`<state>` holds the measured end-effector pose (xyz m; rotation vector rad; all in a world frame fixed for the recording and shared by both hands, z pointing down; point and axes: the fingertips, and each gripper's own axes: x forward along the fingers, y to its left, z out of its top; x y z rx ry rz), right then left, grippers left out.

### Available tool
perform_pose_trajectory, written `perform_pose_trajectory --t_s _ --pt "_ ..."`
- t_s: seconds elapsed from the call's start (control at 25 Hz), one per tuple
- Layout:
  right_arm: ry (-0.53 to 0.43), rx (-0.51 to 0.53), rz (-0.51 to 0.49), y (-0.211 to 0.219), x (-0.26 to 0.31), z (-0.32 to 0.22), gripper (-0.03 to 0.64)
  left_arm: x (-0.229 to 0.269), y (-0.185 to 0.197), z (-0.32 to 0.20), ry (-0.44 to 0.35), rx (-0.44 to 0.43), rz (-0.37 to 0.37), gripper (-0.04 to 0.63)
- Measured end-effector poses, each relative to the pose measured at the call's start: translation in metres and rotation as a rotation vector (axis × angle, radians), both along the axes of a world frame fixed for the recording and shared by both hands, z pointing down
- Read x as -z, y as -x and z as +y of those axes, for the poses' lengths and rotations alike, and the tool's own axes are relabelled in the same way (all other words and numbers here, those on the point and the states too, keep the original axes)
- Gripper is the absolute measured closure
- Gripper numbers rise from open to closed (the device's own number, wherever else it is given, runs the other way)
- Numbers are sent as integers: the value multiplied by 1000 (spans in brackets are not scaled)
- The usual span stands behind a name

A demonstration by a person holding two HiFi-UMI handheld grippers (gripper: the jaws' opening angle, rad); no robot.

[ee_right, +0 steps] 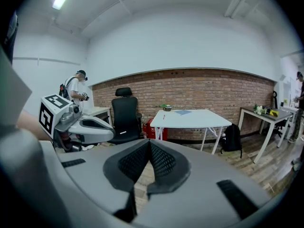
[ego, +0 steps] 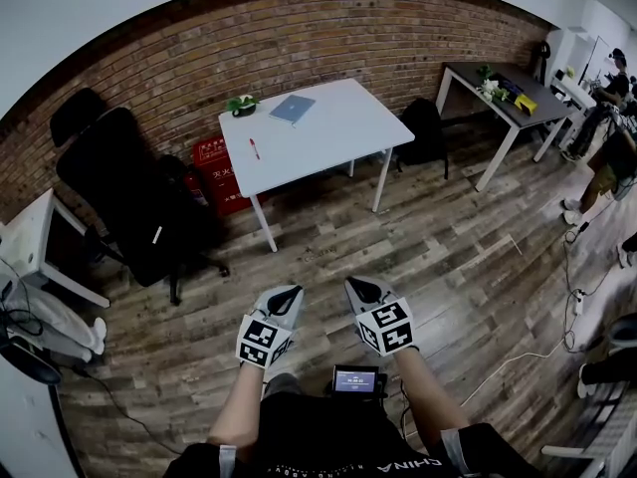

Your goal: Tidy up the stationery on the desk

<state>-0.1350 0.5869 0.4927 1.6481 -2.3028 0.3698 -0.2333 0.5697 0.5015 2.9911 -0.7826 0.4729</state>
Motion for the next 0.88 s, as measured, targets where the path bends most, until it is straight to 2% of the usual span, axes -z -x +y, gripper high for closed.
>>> perform_pose_trajectory --t_s 0.44,0.88 --pt "41 -30 -16 -17 -18 -35 607 -19 -9 -41 43 6 2 586" --pt "50 -88 4 -33 -14 -132 607 -21 -25 -147 52 -37 19 586"
